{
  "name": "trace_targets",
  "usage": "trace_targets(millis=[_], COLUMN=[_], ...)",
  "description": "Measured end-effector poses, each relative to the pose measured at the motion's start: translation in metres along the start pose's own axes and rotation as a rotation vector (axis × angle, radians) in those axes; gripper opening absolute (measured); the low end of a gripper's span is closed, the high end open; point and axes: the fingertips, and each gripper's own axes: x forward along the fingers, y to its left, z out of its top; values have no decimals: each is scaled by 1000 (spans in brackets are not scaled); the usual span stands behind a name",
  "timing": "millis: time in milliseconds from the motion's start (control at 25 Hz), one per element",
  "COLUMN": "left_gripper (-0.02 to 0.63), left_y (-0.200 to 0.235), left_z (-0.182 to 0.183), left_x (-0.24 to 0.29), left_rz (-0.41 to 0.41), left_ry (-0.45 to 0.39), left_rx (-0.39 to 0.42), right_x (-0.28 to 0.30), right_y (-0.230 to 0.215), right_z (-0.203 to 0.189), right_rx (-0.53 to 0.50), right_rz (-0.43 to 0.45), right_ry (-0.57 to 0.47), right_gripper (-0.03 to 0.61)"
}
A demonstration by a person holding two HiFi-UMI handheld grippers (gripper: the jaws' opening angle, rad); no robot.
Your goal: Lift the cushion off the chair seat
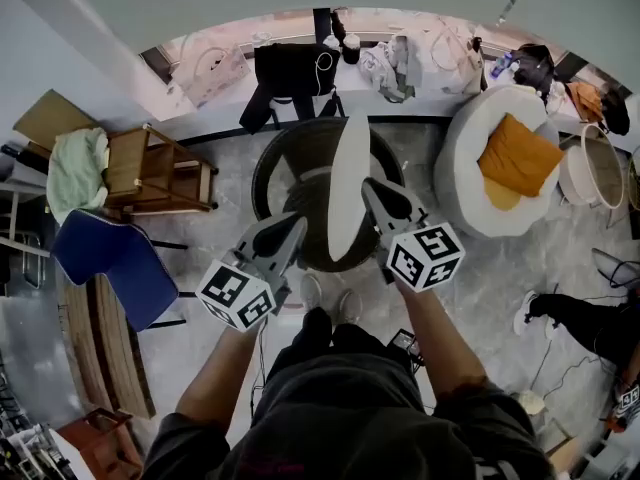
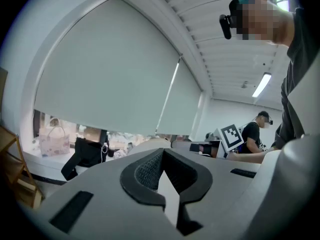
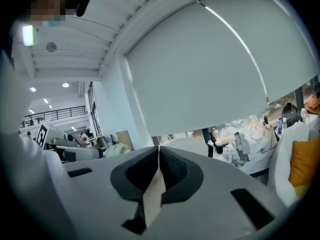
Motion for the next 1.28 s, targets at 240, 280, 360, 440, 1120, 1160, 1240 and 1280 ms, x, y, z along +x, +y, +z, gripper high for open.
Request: trace_targets(millis=[240,280,360,440,1120,1160,1240,1280], left_gripper=[9,9,9,9,9,9,9,9], left_y=[-4,-4,-4,-4,-12,-12,-12,-12], left_z=[45,52,64,75,115,117,121,122], left_x=[-11,-12,-13,-14,-16,-16,-16,-17], left_rz=[10,13,18,18,15,14,14,14], left_ry=[-64,-74,-93,-108,-153,-156,-163,-166], left_rx=[71,80,93,103,173,176,181,183], right_x=[-10,-12,-14,-16,-28,-28,-29,-29], right_y=[26,28,32,34,48,49,50,51], right_z=[66,75,90,101,144,147,151,151], right_rx=[-53,-62,-78,-92,-153,-158,-164,-165], right_rz=[33,38,46,49,66,67,67,66], right_ry=[-109,-123,-144,-156,-215,-217,-223,-224], right_gripper=[18,18,18,18,17,18,17,17])
